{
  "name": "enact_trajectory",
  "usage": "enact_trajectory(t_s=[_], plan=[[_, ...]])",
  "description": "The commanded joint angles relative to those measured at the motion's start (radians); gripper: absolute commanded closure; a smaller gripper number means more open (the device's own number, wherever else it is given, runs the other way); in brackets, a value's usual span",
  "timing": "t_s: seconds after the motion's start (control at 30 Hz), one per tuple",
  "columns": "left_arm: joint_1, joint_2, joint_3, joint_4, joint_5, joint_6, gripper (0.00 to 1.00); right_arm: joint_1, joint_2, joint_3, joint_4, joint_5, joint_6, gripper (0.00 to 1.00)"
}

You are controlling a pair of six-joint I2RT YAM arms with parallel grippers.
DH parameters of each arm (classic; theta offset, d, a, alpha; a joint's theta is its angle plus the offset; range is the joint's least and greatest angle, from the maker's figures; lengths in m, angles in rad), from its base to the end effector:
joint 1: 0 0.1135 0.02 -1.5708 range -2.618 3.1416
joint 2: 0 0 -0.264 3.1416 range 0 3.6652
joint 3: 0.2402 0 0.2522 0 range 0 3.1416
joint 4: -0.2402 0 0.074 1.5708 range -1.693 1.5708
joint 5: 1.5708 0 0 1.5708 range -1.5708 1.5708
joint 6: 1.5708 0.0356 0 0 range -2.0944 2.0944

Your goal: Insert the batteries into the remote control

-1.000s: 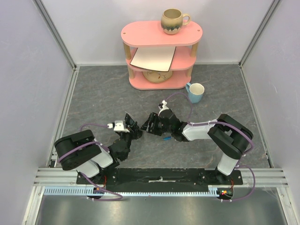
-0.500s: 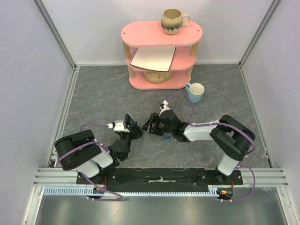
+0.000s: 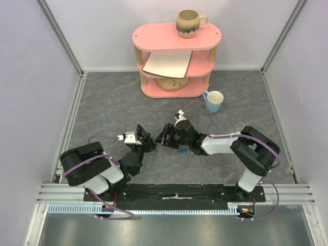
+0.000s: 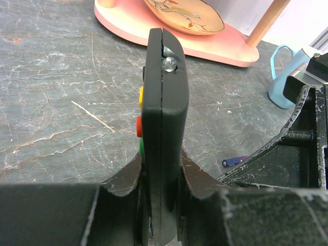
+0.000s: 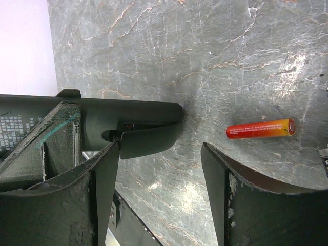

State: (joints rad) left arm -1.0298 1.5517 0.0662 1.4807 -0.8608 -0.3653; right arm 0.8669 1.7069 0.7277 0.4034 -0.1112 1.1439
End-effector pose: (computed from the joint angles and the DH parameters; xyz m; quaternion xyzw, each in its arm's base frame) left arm 0.1224 -0.1514 0.1380 -0.0681 0.7049 -0.1851 0.6813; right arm 0.2131 0.2572 0.1456 0.0949 0.8727 0.4285 0.2140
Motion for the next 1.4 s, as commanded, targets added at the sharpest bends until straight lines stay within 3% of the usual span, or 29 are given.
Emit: enact_trajectory(t_s=[0.0, 0.77, 1.37], plan=[[-0.013, 0.008, -0.028, 0.174, 0.014, 0.028, 0.98, 0.003, 0.03, -0.016, -0.216, 0.027, -0.072, 0.28], [-0.016, -0.067, 0.007, -0.003, 0.005, 0.016, 0.98, 0.004, -0.013, 0.055, -0.27, 0.019, -0.115, 0.23], [-0.018, -0.071, 0.02, -0.051, 0.02, -0.006, 0.98, 0.006, -0.041, 0.116, -0.272, 0.005, -0.125, 0.18]])
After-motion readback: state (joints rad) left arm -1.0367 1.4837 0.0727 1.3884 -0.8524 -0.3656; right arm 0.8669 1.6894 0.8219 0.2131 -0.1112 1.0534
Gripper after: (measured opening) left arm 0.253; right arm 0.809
